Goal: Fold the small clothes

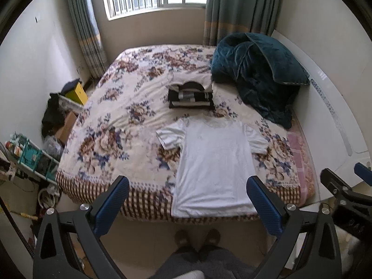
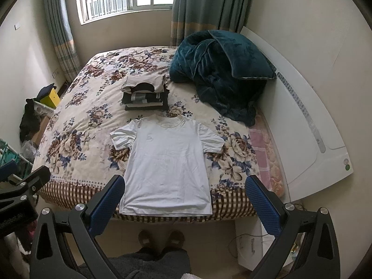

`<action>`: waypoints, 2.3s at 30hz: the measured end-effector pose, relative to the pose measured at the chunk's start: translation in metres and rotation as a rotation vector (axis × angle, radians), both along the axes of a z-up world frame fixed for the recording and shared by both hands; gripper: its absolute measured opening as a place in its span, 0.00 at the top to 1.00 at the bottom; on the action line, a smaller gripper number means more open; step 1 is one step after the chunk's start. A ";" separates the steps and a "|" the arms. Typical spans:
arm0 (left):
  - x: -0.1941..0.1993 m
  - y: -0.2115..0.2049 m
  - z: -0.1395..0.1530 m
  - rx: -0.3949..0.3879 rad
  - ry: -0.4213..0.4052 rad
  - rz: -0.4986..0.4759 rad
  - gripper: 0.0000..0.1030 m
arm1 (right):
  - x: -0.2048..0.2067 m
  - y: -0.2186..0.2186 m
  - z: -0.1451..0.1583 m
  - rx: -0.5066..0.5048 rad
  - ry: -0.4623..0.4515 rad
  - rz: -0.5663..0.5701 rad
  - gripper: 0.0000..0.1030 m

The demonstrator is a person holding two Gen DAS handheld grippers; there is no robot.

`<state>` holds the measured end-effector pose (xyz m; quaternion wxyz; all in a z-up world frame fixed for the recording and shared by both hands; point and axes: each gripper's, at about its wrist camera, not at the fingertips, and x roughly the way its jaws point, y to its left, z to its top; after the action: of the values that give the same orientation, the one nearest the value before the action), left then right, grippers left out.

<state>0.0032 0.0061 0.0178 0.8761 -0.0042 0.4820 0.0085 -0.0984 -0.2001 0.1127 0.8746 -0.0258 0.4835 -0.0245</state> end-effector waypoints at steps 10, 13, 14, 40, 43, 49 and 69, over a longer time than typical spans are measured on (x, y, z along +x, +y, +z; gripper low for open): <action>0.093 -0.009 -0.090 0.065 0.029 -0.031 0.00 | 0.087 -0.071 -0.078 0.032 0.036 -0.253 0.00; 0.127 -0.021 -0.132 0.086 0.080 -0.026 0.00 | 0.127 -0.109 -0.123 0.061 0.079 -0.344 0.00; 0.138 -0.026 -0.143 0.084 0.094 -0.028 0.00 | 0.139 -0.119 -0.140 0.071 0.093 -0.369 0.00; 0.349 -0.120 -0.533 0.118 0.521 0.031 0.00 | 0.364 -0.324 -0.689 0.698 0.440 -0.964 0.34; 0.353 -0.105 -0.541 0.116 0.535 0.054 0.00 | 0.354 -0.324 -0.709 0.815 0.322 -1.095 0.50; 0.361 -0.058 -0.534 0.083 0.530 0.165 0.00 | 0.370 -0.290 -0.678 0.598 0.163 -1.040 0.96; 0.313 0.096 -0.544 0.079 0.582 0.430 0.00 | 0.407 0.075 -0.680 -0.330 0.264 0.420 0.84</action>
<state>0.3160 0.1024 -0.5264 0.6799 -0.0691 0.6985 0.2121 0.3089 -0.1256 -0.5674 0.7742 -0.2699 0.5666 0.0824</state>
